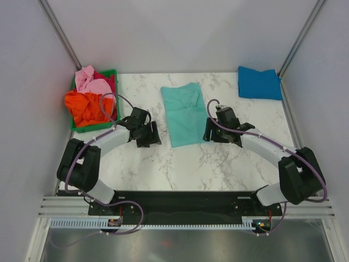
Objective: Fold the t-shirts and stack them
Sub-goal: Fold the tshirt
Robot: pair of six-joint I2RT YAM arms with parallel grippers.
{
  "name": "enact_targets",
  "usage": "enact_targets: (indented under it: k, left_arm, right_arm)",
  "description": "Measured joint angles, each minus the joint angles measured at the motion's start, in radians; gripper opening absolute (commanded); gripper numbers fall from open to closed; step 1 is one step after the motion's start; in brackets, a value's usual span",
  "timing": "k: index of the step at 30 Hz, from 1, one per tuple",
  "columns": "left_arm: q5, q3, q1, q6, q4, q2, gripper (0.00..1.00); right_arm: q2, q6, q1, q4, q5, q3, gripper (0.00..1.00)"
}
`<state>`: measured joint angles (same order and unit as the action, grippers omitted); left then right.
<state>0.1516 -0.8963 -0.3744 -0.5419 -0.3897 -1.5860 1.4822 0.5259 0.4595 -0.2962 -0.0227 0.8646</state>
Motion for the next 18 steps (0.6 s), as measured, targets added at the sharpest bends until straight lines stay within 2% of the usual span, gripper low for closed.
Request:
enact_targets:
  k: [1, 2, 4, 5, 6, 9, 11, 15, 18]
  left_arm:
    - [-0.005, 0.005, -0.014, 0.0, -0.007, 0.024, 0.73]
    - [-0.009, 0.014, -0.03, -0.002, -0.008, 0.052, 0.76]
    - [0.011, 0.042, -0.056, -0.013, 0.012, 0.112, 0.83]
    - [0.026, 0.074, -0.069, -0.023, 0.048, 0.15, 0.93]
    - [0.042, 0.108, -0.082, -0.035, 0.076, 0.187, 0.96]
    - [0.057, 0.208, -0.114, -0.089, 0.147, 0.257, 0.93]
    - [0.061, 0.243, -0.122, -0.117, 0.168, 0.262, 0.88]
    - [0.061, 0.28, -0.128, -0.16, 0.205, 0.259, 0.86]
    - [0.061, 0.293, -0.137, -0.177, 0.229, 0.26, 0.85]
  right_arm:
    - [-0.033, -0.003, 0.003, -0.016, 0.007, 0.0, 0.79]
    - [-0.062, -0.005, 0.004, -0.031, 0.017, 0.0, 0.81]
    - [-0.116, -0.021, 0.005, -0.048, 0.045, 0.0, 0.83]
    - [-0.135, -0.029, 0.005, -0.053, 0.056, 0.0, 0.84]
    - [-0.144, -0.035, 0.005, -0.056, 0.067, 0.0, 0.84]
    - [-0.137, -0.053, 0.0, -0.05, 0.081, -0.011, 0.82]
    - [-0.105, -0.063, -0.007, -0.034, 0.08, -0.028, 0.76]
    - [0.013, -0.074, -0.045, 0.012, 0.068, -0.039, 0.7]
    - [0.106, -0.081, -0.074, 0.062, 0.058, -0.039, 0.61]
